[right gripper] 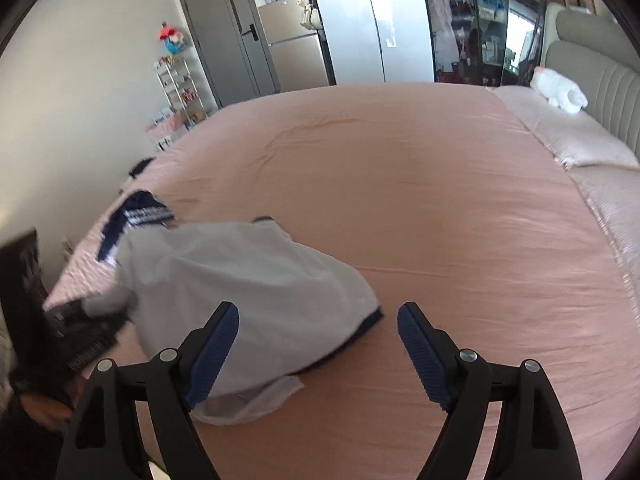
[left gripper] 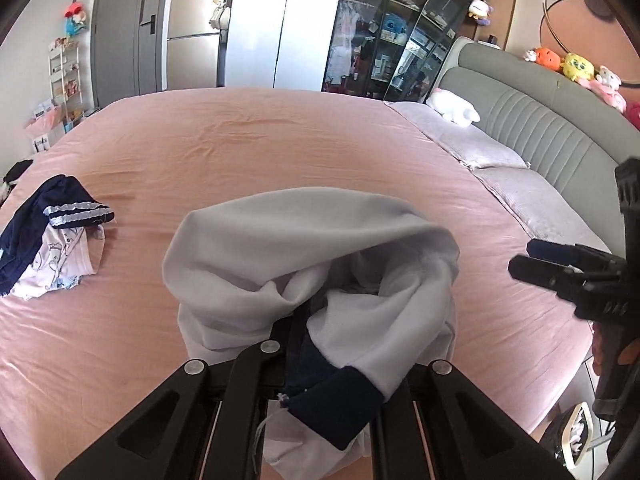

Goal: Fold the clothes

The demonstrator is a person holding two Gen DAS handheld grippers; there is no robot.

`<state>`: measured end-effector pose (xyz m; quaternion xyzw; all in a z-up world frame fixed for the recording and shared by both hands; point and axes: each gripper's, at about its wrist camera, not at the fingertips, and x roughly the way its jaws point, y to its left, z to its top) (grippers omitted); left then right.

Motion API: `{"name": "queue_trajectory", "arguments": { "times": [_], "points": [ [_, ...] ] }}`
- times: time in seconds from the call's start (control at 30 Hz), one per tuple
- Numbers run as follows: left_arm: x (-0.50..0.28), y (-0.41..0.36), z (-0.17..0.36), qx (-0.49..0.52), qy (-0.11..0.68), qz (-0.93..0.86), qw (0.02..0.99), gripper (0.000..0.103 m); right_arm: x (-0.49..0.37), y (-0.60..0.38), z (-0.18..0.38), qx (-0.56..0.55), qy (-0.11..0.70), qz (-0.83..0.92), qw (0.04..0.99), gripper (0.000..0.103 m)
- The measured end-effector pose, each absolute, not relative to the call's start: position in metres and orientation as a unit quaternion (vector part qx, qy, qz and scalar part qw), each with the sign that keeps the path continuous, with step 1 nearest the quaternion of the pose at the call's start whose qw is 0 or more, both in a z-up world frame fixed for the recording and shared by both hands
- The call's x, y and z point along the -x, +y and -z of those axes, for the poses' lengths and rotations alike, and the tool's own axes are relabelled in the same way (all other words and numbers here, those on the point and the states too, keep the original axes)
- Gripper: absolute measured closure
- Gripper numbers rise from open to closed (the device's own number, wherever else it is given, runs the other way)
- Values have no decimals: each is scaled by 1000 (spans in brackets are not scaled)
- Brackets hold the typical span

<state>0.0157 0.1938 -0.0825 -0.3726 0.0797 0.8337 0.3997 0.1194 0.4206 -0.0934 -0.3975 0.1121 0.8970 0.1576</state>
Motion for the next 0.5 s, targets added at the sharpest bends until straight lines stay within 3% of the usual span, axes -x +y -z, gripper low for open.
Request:
{"name": "queue_trajectory", "arguments": {
  "times": [0.2, 0.5],
  "points": [
    [-18, 181, 84, 368, 99, -841, 384, 97, -100, 415, 155, 464, -32, -863, 199, 21],
    [4, 167, 79, 361, 127, -851, 359, 97, -63, 419, 216, 501, -105, -842, 170, 23]
  ]
}}
